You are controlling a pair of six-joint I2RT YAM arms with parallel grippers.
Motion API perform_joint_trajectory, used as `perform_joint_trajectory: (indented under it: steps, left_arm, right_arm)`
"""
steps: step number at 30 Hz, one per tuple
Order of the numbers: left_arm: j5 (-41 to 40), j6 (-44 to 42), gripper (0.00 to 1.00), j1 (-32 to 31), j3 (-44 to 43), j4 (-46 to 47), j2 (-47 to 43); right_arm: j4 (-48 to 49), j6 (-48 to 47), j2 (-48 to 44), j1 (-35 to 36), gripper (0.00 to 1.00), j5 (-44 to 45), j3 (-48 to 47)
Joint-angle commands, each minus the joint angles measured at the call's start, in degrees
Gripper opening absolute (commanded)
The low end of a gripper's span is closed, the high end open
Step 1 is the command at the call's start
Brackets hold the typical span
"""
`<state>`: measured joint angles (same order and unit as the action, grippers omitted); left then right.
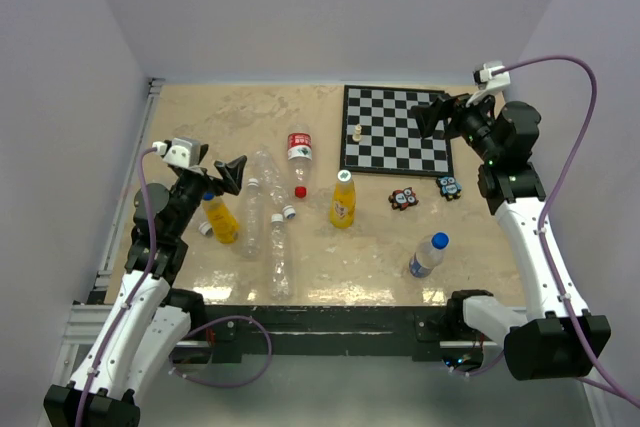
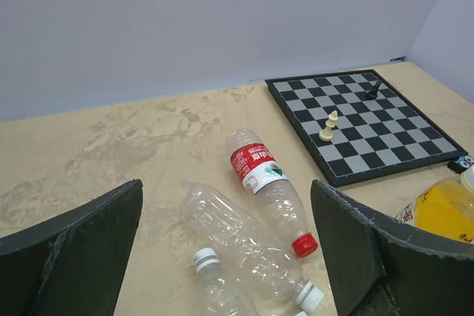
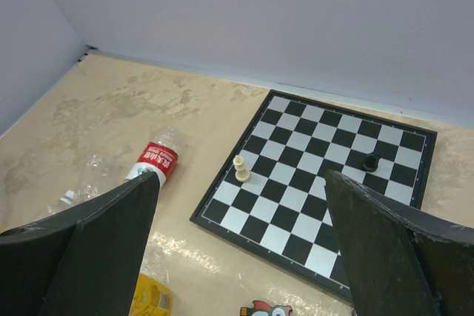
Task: Unscrew the bottle caps
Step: Pick up the plastic bottle at the center of the board.
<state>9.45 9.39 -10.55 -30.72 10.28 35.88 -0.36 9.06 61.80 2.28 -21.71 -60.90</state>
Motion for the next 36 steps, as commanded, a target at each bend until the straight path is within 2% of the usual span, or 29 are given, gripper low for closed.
perform_joint_trajectory:
  steps: [1,13,17,23,30,36]
  left_arm:
    - [1.27,-0.6,1.0,-0.26,-0.75,3.6,-0.28]
    - [4.78,0.28,1.0,-0.35,-1.8,2.99,2.09]
    - [6.45,1.24,1.0,-0.35,-2.24,2.99,2.97]
    - [9.79,1.6,1.0,-0.44,-2.68,3.08,3.93]
    - [14.97,2.91,1.0,-0.79,-3.47,2.46,5.69]
    - [20.51,8.45,1.0,-1.06,-6.62,-1.31,9.46]
  right_arm:
    - [2.56,0.87,-0.89,-0.26,0.98,1.5,-0.18]
    - [3.17,-0.79,-1.51,-0.35,0.98,0.01,0.87]
    - [2.38,-6.23,-2.82,-0.26,0.98,-6.82,0.96]
    - [-0.86,-21.35,-4.23,-0.26,0.98,-24.85,2.89]
    - [-2.54,-27.95,-4.93,-0.26,0.98,-28.03,5.7]
    - [-4.38,-32.08,-5.64,-0.26,0.98,-31.63,8.08]
